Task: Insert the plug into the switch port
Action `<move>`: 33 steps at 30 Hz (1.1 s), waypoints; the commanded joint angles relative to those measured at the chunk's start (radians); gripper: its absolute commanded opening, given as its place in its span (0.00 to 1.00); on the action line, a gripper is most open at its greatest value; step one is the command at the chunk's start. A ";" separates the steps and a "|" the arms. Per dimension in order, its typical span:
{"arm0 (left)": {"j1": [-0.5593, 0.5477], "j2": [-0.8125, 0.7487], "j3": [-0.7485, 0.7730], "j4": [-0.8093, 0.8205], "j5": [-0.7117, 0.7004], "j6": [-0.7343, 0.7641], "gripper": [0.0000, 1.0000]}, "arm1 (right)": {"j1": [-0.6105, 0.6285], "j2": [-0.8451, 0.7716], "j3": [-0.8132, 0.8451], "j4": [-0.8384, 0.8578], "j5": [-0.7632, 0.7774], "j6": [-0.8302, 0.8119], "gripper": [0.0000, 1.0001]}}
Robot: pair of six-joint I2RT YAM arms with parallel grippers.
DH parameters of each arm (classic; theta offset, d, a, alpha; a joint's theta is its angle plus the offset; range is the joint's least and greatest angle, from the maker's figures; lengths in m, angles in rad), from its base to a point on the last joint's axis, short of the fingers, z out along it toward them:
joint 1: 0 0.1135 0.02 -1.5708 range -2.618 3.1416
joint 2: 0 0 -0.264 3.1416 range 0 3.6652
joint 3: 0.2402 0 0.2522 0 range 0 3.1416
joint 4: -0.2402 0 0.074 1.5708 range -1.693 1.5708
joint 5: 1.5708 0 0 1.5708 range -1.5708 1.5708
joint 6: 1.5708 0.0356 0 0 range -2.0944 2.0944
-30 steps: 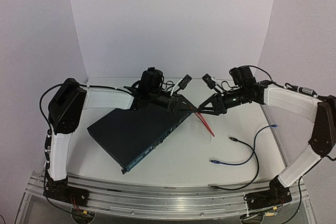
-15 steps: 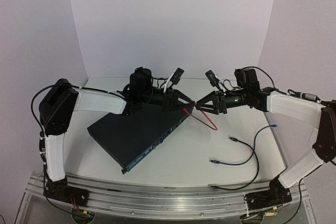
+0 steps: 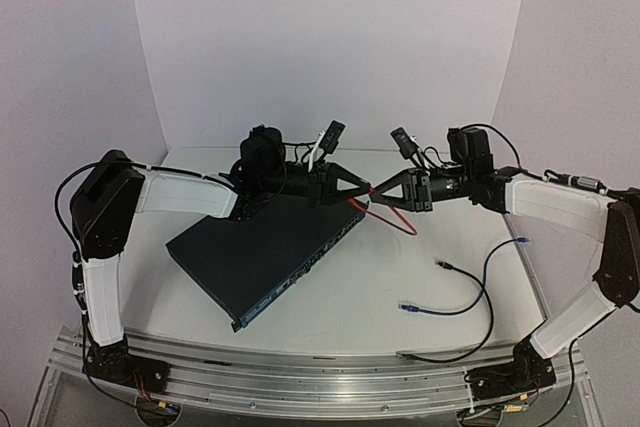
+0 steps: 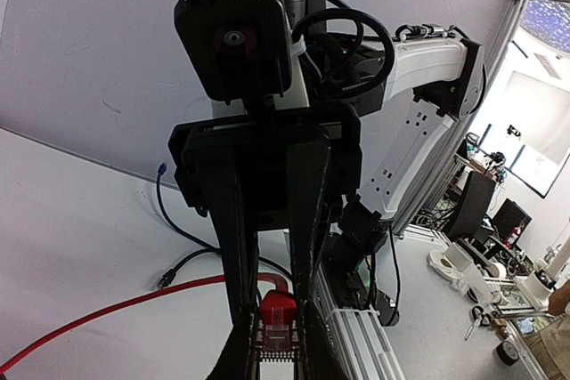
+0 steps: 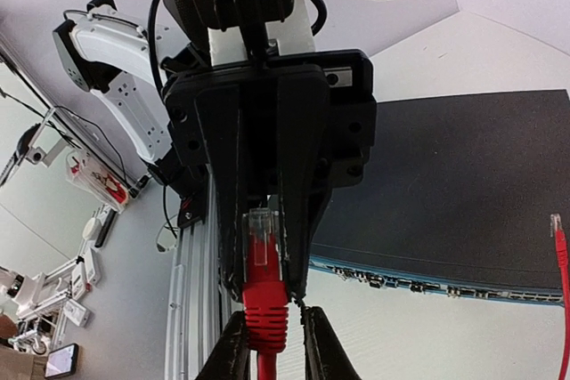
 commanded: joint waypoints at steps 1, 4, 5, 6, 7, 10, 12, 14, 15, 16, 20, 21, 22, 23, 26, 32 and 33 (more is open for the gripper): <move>-0.006 -0.041 0.016 0.062 0.001 -0.003 0.00 | 0.000 0.031 0.013 0.089 -0.026 0.066 0.13; -0.006 -0.038 0.017 0.062 -0.004 -0.001 0.00 | 0.000 0.029 0.008 0.107 -0.007 0.076 0.00; -0.006 -0.041 0.019 0.045 -0.015 0.004 0.10 | 0.000 0.024 0.003 0.105 0.021 0.079 0.00; -0.005 -0.043 0.021 0.026 -0.026 0.010 0.20 | -0.001 0.019 -0.001 0.103 0.050 0.082 0.00; -0.005 -0.045 0.023 0.007 -0.037 0.016 0.31 | -0.001 0.014 -0.006 0.100 0.079 0.085 0.00; -0.003 -0.077 0.007 -0.073 -0.130 0.062 0.97 | 0.000 -0.002 -0.011 0.016 0.162 0.046 0.00; 0.003 -0.112 -0.003 -0.156 -0.252 0.102 1.00 | 0.000 -0.003 0.010 -0.141 0.283 -0.020 0.00; 0.014 -0.139 -0.001 -0.268 -0.378 0.137 1.00 | 0.000 -0.004 0.031 -0.292 0.486 -0.084 0.00; 0.023 -0.149 0.002 -0.318 -0.434 0.148 1.00 | -0.001 -0.009 0.037 -0.348 0.585 -0.112 0.00; 0.034 -0.159 0.005 -0.365 -0.486 0.155 1.00 | -0.001 -0.014 0.044 -0.396 0.674 -0.138 0.00; 0.106 -0.173 0.016 -0.495 -0.635 0.131 1.00 | -0.001 0.006 0.093 -0.570 1.049 -0.210 0.00; 0.129 -0.169 0.025 -0.527 -0.670 0.117 1.00 | -0.001 0.019 0.099 -0.593 1.103 -0.229 0.00; 0.156 -0.164 0.034 -0.558 -0.698 0.098 1.00 | 0.000 0.041 0.105 -0.607 1.134 -0.244 0.00; 0.187 -0.156 0.043 -0.588 -0.719 0.086 1.00 | -0.001 0.062 0.108 -0.614 1.134 -0.256 0.00; 0.260 -0.108 0.082 -0.667 -0.744 0.095 1.00 | -0.001 0.133 0.122 -0.612 1.040 -0.263 0.00; 0.361 0.047 0.266 -0.906 -0.756 0.220 1.00 | 0.036 0.242 0.128 -0.460 0.900 -0.277 0.00; 0.371 0.082 0.315 -0.940 -0.757 0.237 1.00 | 0.043 0.255 0.122 -0.411 0.884 -0.277 0.00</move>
